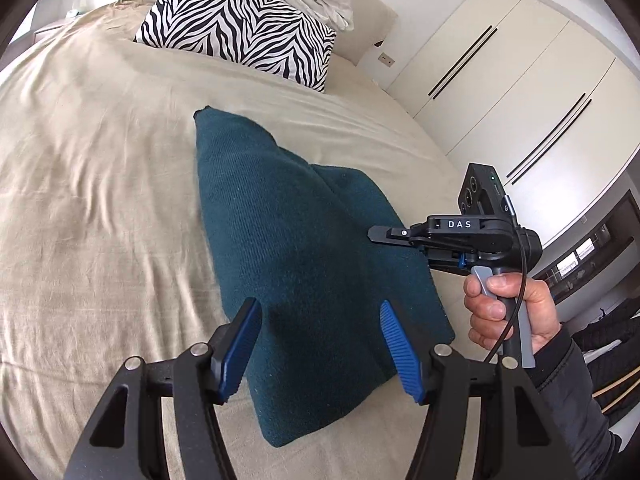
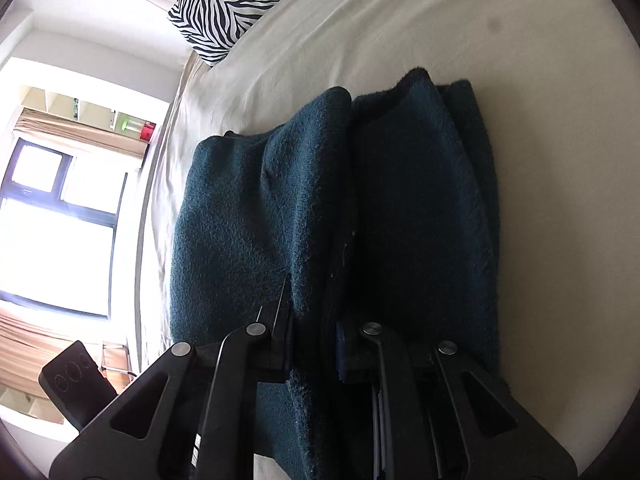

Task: Fold small clothes

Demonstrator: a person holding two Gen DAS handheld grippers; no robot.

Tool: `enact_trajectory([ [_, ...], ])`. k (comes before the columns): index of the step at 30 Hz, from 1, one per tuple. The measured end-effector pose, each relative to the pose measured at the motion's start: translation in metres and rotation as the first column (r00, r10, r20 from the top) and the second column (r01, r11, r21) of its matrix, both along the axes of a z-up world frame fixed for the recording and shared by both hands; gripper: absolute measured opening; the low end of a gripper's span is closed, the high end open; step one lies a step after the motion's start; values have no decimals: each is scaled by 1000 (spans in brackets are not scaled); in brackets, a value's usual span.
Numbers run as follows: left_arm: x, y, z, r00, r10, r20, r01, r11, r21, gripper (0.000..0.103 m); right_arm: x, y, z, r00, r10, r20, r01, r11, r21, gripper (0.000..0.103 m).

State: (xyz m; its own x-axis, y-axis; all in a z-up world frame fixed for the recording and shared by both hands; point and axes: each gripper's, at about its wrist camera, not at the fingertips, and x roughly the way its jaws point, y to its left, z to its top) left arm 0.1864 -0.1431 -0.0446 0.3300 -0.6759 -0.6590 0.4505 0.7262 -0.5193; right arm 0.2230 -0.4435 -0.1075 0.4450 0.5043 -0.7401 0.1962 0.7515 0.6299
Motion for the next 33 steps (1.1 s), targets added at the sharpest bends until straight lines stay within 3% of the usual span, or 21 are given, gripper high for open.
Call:
enact_trajectory([
  [5,8,-21,9,999,-18,33,18,1000,16,64,-3,-23,10,999,19,-46,-21,998,-65,14],
  [12,18,-64,18,994,-59,87,53,997,63,64,-11,-52,10,999,15,-33,-16,998,-53,14],
  [15,31,-80,10,996,-67,62,61,994,89,56,-15,-59,3,999,21,-42,-23,999,-46,14],
  [21,55,-107,-9,994,-76,74,59,975,213,55,-15,-69,-22,1000,4,-15,-3,999,34,12],
  [28,83,-137,-39,985,-119,122,68,930,362,54,-30,-82,-48,997,-10,83,-4,986,169,10],
  [33,78,-133,-49,978,-128,164,66,938,340,55,-38,-85,-55,990,-19,137,-8,980,197,10],
])
